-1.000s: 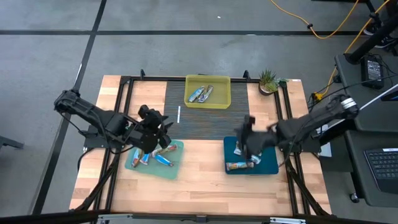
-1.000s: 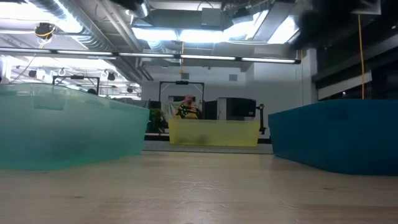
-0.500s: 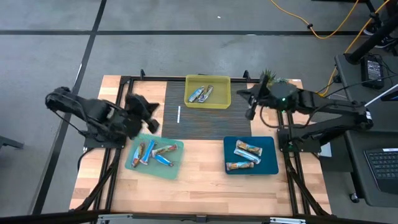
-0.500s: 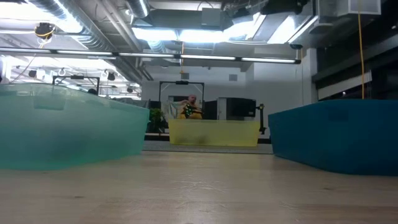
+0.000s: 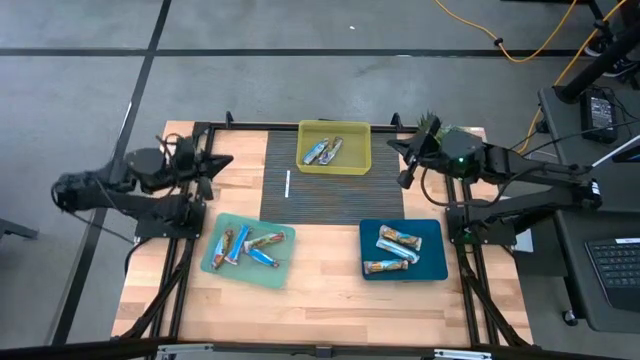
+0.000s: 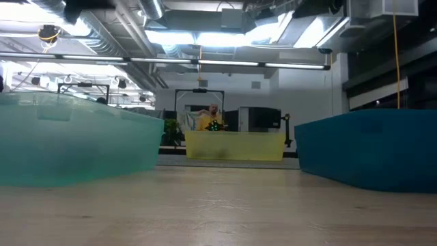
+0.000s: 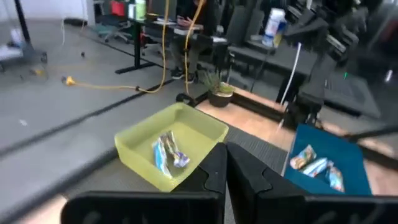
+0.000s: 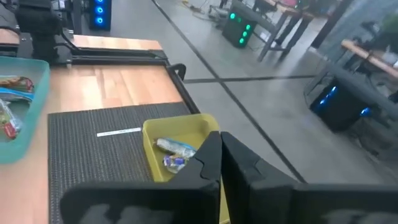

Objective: Pick and place Granola Bars by type
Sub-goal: Return to Home Position

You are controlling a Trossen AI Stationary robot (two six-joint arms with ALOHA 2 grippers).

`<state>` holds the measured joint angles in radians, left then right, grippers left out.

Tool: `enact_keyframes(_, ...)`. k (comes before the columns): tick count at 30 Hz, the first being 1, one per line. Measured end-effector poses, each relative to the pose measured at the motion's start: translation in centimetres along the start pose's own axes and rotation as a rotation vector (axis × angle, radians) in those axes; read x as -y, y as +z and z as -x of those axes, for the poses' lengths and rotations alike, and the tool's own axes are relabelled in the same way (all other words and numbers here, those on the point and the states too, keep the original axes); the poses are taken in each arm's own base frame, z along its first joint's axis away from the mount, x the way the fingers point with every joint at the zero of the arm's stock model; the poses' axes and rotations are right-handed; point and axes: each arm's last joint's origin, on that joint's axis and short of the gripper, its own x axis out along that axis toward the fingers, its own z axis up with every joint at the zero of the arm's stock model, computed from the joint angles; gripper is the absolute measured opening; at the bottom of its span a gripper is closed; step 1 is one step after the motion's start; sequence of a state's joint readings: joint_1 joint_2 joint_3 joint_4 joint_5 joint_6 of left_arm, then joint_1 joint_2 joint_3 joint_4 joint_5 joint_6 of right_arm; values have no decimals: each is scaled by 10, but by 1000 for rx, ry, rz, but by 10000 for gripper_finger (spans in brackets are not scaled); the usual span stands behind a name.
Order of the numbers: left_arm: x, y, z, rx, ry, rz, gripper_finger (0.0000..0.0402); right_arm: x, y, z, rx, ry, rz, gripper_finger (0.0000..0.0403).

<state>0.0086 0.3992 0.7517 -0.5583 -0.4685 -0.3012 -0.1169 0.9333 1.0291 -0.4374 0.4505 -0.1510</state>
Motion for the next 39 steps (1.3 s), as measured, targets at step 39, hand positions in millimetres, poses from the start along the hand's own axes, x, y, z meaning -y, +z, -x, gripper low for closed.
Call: enact_keyframes(39, -20, -152, -45, 160, -223, 131, 4, -32, -188, 10, 495, 134, -564, 4)
